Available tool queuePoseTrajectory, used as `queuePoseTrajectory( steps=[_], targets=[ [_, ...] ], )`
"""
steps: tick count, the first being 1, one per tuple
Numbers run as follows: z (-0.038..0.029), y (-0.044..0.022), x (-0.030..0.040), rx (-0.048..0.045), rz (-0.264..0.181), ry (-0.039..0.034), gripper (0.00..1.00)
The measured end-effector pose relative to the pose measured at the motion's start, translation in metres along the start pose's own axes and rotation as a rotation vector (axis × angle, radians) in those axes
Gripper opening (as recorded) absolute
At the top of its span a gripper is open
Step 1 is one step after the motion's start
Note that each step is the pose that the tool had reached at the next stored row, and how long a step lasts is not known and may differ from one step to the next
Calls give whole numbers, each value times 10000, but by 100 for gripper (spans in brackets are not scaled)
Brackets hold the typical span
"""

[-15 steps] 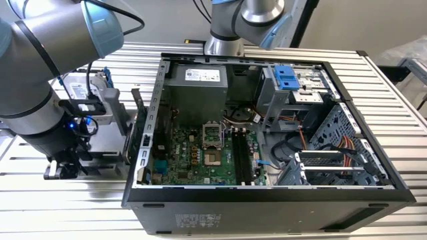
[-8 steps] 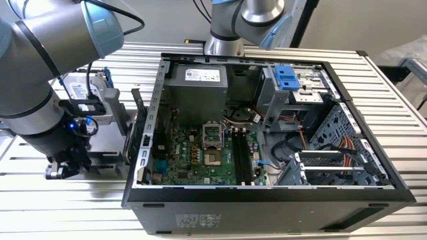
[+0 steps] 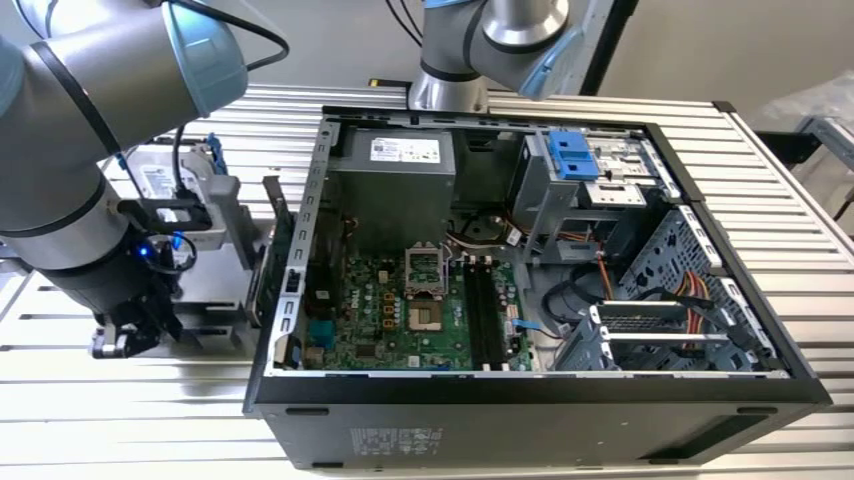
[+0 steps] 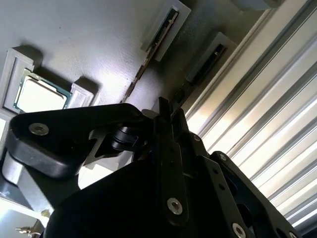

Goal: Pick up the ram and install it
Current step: 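Pick up the ram and move it above insertion slot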

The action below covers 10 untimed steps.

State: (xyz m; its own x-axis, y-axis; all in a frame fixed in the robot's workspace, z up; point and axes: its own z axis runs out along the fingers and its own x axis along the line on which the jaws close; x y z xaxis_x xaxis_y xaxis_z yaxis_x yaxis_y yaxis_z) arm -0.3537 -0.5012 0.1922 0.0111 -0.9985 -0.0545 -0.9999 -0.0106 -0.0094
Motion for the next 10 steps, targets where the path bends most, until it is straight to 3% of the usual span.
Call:
queuePoseTrajectory(
  steps=[10],
  targets=[
    [3,0,0,0,0,-1,0]
  ],
)
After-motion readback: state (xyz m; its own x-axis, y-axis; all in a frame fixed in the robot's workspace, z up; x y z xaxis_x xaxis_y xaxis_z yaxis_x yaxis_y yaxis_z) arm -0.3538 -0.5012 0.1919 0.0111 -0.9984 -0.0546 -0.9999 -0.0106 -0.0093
